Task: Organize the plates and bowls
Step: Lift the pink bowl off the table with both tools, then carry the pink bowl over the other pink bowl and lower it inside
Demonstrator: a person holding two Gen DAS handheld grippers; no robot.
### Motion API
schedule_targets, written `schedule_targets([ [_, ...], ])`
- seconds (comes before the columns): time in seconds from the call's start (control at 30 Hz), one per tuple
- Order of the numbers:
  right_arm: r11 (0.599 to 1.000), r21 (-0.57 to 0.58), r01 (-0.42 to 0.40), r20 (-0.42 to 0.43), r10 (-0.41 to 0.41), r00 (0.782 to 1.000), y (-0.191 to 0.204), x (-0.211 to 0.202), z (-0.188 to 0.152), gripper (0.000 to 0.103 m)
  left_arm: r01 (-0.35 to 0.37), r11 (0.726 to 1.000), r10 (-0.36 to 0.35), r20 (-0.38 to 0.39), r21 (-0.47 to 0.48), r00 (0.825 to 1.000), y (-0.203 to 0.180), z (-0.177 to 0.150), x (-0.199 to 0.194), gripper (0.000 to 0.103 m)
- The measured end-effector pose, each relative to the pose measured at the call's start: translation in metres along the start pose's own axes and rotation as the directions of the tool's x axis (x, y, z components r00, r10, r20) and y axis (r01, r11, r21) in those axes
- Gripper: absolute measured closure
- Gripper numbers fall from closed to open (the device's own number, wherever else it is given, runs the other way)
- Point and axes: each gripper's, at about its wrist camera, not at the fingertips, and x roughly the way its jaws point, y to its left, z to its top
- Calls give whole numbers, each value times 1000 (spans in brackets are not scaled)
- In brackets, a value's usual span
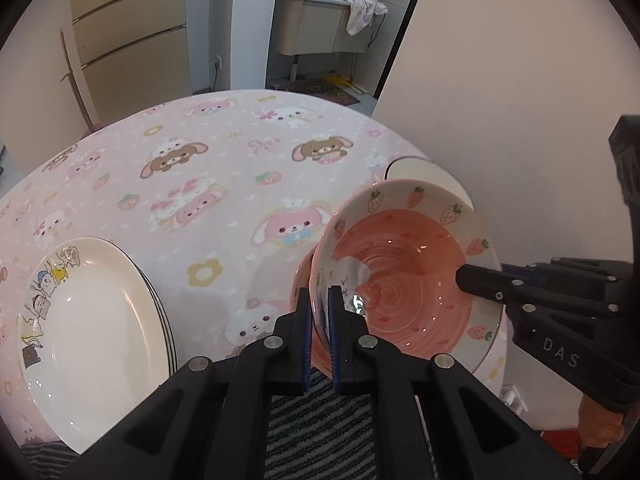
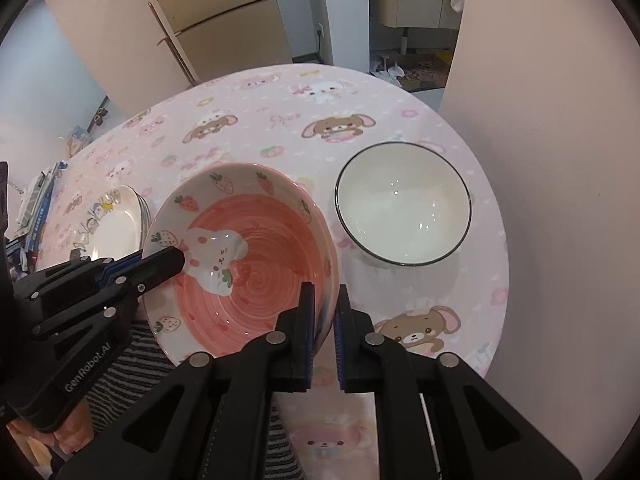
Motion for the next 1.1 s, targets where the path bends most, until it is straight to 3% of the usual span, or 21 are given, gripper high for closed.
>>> schedule_targets([
  [0.57, 997, -37, 66, -67, -68, 995, 8, 22, -6, 93, -30, 1000, 30, -35, 9, 999, 3, -3, 22, 95],
  [0.7, 990, -67, 120, -55, -124, 991, 17, 25, -7, 93, -52, 998, 52, -22, 18, 998, 2, -3, 22, 95],
  [0.93, 990, -81, 113, -59, -118, 991, 23, 28, -6, 92, -96, 995, 96, -6, 38, 995, 3, -4, 20, 95],
  [1.1, 990, -87, 113, -67, -119, 991, 26, 30, -5, 92, -88, 996, 88, -18, 30, 996, 8, -3, 23, 95],
])
